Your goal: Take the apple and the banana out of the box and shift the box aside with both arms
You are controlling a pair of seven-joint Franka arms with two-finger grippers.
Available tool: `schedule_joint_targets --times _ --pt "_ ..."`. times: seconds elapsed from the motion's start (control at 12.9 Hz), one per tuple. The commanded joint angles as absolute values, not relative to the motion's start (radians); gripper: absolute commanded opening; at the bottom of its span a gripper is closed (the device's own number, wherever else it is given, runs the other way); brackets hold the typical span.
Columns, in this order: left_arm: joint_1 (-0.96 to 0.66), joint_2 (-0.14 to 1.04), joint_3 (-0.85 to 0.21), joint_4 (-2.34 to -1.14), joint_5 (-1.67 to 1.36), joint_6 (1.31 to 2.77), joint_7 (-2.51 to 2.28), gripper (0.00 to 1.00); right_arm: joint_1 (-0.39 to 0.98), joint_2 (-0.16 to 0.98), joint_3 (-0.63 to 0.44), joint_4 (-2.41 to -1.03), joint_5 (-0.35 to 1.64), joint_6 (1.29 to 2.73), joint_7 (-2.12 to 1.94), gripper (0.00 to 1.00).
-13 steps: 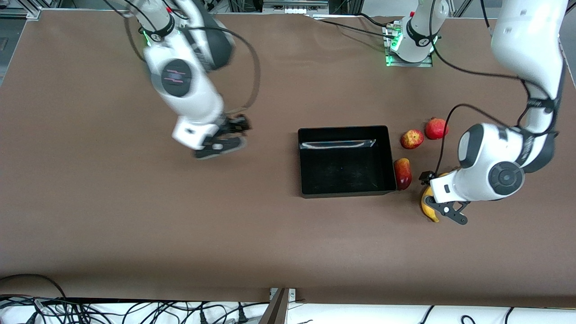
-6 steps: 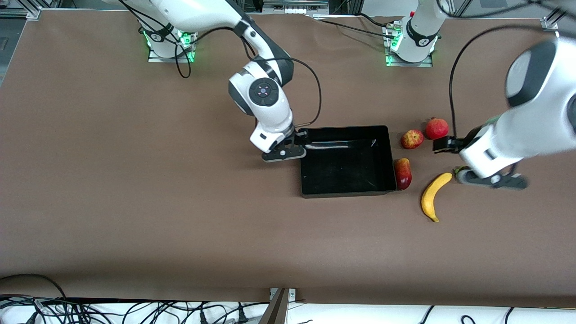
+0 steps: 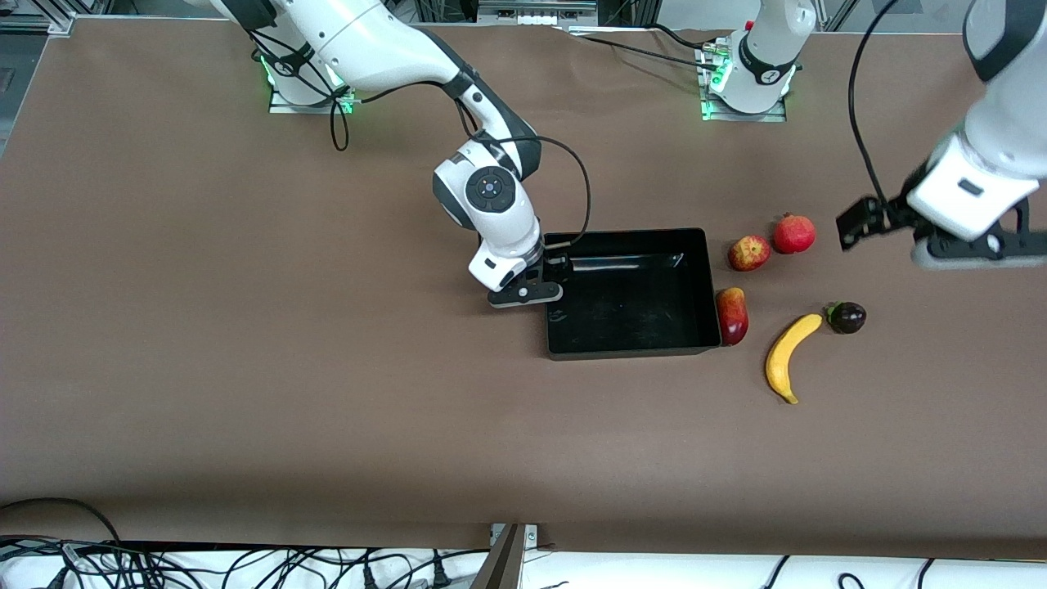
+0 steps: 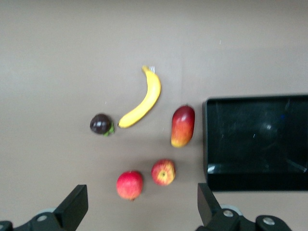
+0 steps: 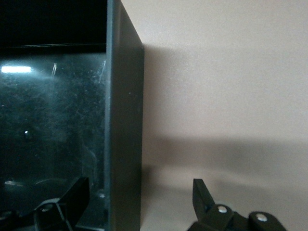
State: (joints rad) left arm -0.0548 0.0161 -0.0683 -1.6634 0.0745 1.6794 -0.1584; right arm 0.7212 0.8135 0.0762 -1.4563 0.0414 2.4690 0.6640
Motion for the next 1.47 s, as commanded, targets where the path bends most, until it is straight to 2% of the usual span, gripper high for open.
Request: schedule_joint_targets --times 0.0,0.08,0.15,0.54,0.93,1.08,1.39 --pt "-0.057 -0.032 -0.061 -1.736 0.057 1.707 -0.120 1.00 0.736 0.831 0.057 -1.424 0.026 2.473 0.676 0.37" --pt "-0.058 -0.034 -0.063 -1.736 0.057 1.704 -0.118 1.00 0.736 0.831 0.057 -1.424 0.028 2.473 0.676 0.15" --pt "-0.058 -0.034 -0.063 -1.736 0.057 1.701 -0.117 1.00 0.736 0.831 0.057 -1.425 0.028 2.471 0.676 0.00" --pt "-0.067 -0.025 -0.063 -1.709 0.057 1.664 -0.117 1.00 0.703 0.787 0.035 -1.425 0.028 2.438 0.657 0.00" --pt "-0.069 -0.023 -0.063 -1.709 0.057 1.661 -0.115 1.00 0.510 0.645 0.029 -1.448 0.052 2.171 0.361 0.00" --pt "-0.071 -0.023 -0.063 -1.709 0.057 1.661 -0.117 1.00 0.401 0.562 0.028 -1.515 0.057 2.099 0.202 0.00" --pt "-0.071 -0.021 -0.063 -1.701 0.057 1.661 -0.117 1.00 0.195 0.392 0.025 -1.760 0.100 2.117 -0.063 0.00"
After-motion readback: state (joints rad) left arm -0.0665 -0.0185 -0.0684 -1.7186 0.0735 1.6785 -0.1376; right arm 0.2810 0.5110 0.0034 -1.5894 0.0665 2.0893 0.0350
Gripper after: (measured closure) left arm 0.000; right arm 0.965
